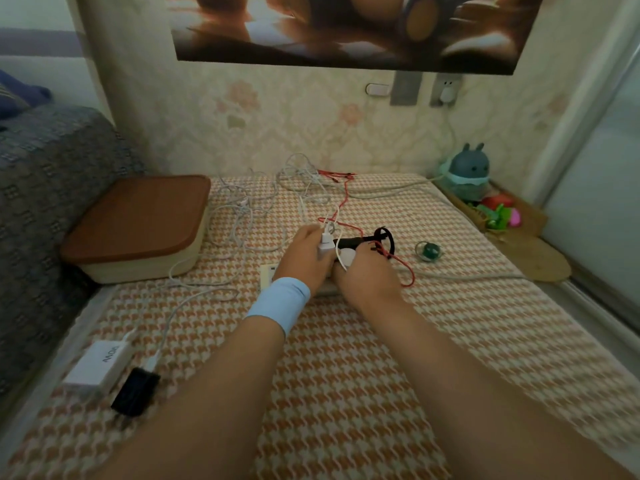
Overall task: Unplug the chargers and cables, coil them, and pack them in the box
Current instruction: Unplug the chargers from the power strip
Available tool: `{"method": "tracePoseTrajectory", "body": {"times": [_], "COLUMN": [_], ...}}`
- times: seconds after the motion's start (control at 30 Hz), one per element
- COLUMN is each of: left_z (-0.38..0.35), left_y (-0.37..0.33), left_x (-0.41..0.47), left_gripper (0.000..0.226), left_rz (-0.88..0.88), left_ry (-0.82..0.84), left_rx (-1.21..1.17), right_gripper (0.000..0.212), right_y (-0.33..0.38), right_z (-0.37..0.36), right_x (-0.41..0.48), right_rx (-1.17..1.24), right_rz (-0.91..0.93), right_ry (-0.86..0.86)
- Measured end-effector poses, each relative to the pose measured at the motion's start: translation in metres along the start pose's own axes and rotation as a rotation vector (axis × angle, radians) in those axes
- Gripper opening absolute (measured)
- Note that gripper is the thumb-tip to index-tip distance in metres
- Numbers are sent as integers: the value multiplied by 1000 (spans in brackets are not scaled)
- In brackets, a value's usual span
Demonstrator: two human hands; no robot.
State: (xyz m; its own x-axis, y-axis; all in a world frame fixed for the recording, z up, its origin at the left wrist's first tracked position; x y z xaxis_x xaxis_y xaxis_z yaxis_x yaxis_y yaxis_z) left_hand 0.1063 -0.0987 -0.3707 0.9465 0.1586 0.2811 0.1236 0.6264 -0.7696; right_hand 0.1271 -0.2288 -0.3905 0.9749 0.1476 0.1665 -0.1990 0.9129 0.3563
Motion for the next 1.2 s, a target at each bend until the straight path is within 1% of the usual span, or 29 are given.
{"method": "tracePoseTrajectory", "body": {"times": [0.07, 0.13, 0.2, 0.27, 0.33, 0.4, 0.43, 0.5, 0.63, 0.83, 1.03, 1.2], "left_z": [1, 1, 0, 0, -1, -1, -1, -1, -4, -7, -7, -5], "left_y": [2, 4, 4, 4, 5, 6, 5, 5, 6, 7, 8, 7], "left_x": [0, 0, -1, -2, -2, -3, -3, -4, -3, -5, -7, -8], "left_gripper": [45, 44, 45, 45, 46, 46, 47, 46, 48, 53, 51, 51], "left_rz": [-38, -38, -24, -10, 3, 1, -2, -4, 1, 18, 11, 22], "left_ry": [5, -1, -7, -8, -9, -14, -15, -13, -11, -27, -19, 5], "left_rx": [20, 19, 8, 5, 4, 3, 0, -16, -21, -50, -66, -69], "right_gripper": [48, 47, 47, 51, 53, 51, 52, 55, 52, 45, 43, 44], "right_y": [4, 6, 6, 9, 11, 12, 11, 7, 2, 2, 2, 3], "right_z": [1, 3, 5, 7, 8, 7, 5, 0, 3, 6, 8, 7], "right_x": [1, 1, 2, -1, -4, -4, -4, -2, 5, 9, 7, 5], "right_rx": [-97, -135, -194, -336, -397, -333, -280, -191, -167, -178, -129, -158], "right_rz": [34, 82, 123, 160, 179, 208, 213, 201, 220, 210, 170, 186], "right_ry": [20, 41, 27, -39, -166, -222, -190, -70, -14, -61, -74, -94]}}
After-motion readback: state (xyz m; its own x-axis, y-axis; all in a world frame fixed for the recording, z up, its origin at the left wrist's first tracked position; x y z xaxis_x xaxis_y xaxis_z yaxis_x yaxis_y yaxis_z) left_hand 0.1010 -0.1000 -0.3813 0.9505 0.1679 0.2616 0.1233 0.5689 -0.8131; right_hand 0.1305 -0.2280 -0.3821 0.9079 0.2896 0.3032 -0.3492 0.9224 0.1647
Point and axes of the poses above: each hand's wrist, its own x-axis towards the middle knuckle, its own z-axis out of the back of the hand, y = z × x, the point moved 7 cm from there along x, towards the middle knuckle, and after that the axes turned 11 degrees about -x, right-handed, at the moved point
